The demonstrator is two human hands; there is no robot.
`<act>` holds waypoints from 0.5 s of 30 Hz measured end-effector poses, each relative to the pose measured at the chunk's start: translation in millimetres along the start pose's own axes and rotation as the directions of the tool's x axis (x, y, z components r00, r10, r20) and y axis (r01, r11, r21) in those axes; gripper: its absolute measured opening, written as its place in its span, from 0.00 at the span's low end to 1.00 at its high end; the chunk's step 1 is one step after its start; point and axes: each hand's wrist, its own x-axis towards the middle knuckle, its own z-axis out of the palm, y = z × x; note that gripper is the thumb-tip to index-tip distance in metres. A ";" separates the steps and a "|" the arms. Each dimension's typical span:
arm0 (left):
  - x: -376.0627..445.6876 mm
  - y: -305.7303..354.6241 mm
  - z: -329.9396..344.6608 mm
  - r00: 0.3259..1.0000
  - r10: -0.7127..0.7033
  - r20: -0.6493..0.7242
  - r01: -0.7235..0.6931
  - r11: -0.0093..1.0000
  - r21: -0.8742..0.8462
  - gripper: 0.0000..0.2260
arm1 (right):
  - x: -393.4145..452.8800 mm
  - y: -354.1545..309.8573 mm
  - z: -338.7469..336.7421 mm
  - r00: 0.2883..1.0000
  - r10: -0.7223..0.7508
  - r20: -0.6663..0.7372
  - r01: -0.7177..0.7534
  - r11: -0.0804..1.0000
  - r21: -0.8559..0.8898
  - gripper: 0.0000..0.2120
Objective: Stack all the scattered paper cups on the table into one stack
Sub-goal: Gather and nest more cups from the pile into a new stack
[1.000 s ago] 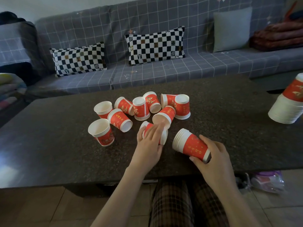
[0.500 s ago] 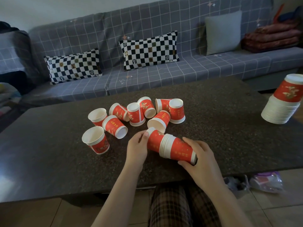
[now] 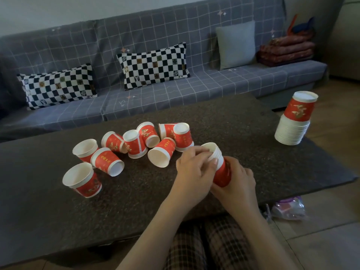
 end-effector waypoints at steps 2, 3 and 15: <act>9.0 11.9 15.4 1.000 0.007 0.000 -0.007 0.997 -0.078 0.13 | 7.8 12.6 -15.3 0.997 0.075 -0.023 -0.073 0.993 0.094 0.33; 13.2 16.9 21.8 1.000 -0.016 0.010 0.018 0.991 -0.131 0.14 | 11.5 18.8 -21.5 0.993 0.113 -0.024 -0.109 0.984 0.144 0.33; 58.1 73.0 149.4 0.863 -0.234 0.447 0.450 0.758 -0.472 0.21 | 47.3 111.6 -109.2 0.913 0.373 -0.168 -0.298 0.887 0.353 0.31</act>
